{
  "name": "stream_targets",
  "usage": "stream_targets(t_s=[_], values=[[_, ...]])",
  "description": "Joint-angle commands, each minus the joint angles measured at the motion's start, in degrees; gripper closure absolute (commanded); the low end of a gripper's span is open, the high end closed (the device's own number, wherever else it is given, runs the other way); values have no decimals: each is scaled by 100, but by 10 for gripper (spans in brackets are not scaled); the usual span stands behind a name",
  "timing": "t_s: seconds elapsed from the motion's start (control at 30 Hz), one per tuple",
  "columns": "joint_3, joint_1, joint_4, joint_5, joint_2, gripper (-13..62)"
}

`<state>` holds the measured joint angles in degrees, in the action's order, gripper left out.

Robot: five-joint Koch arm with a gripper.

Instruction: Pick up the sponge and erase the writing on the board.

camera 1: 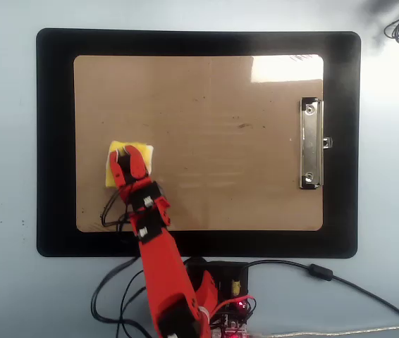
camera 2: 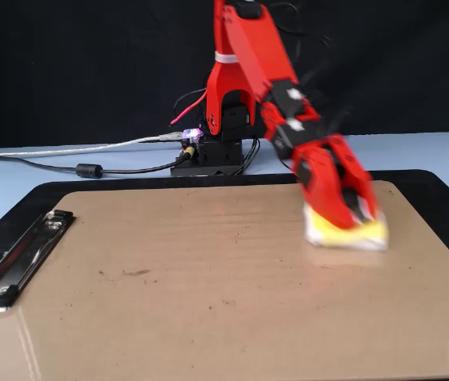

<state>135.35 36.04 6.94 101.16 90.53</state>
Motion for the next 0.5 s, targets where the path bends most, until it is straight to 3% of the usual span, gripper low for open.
stream_targets(t_s=[0.0,0.1,0.27,0.33,0.47], values=[[492,105,-97,255,896,574],[589,229,-62,255,967,574],[-1450,237,26,325,-1143,574],[-1336,220,-44,316,-765,574],[-26,272,-308,308,1160,574]])
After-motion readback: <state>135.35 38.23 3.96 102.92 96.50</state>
